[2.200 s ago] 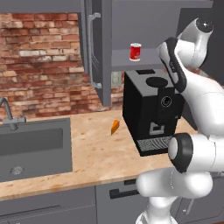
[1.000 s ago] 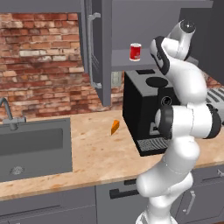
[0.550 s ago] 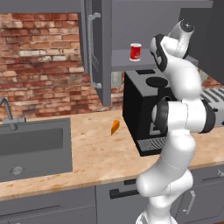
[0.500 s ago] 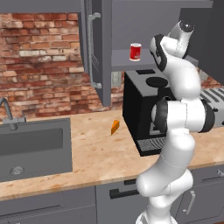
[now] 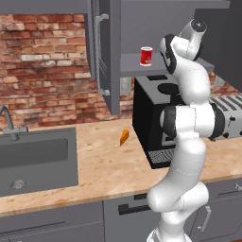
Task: Restock the canned food cabinet by taking the new fresh canned food from the counter and placing it in the cabinet. Then, take the old canned food from the cabinet and place it on the counter.
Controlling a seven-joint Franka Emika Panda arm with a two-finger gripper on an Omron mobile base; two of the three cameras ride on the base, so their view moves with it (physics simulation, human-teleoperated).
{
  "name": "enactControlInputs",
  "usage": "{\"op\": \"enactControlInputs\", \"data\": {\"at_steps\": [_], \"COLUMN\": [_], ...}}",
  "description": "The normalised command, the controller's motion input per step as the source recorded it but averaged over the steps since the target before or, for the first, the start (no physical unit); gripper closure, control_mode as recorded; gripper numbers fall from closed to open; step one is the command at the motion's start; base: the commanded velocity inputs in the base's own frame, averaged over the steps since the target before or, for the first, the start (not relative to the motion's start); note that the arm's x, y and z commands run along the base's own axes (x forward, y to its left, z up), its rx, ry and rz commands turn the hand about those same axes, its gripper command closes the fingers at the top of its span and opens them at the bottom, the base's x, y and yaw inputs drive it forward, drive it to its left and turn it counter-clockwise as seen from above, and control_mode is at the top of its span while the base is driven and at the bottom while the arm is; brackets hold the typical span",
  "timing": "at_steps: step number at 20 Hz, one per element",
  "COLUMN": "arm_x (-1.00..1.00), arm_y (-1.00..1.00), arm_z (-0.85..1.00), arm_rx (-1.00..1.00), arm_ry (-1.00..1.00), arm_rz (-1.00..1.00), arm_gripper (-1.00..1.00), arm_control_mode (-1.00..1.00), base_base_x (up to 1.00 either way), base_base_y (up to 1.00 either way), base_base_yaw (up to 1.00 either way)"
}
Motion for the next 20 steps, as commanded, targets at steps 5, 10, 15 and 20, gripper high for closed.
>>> {"op": "enactControlInputs", "data": {"at_steps": [5, 10, 15, 20], "arm_x": [0.02, 0.0, -0.11, -0.43], "arm_y": [-0.04, 0.0, 0.0, 0.0], "arm_z": [-0.05, 0.0, 0.0, 0.0], "arm_rx": [0.0, 0.0, 0.0, 0.0], "arm_ry": [0.0, 0.0, -0.01, -0.07], "arm_rz": [0.0, 0.0, 0.0, 0.0], "arm_gripper": [1.0, 1.0, 1.0, 1.0], "arm_control_mode": [-1.0, -1.0, -1.0, -1.0], "base_base_x": [0.0, 0.0, 0.0, 0.0], "base_base_y": [0.0, 0.0, 0.0, 0.0], "base_base_yaw": [0.0, 0.0, 0.0, 0.0]}}
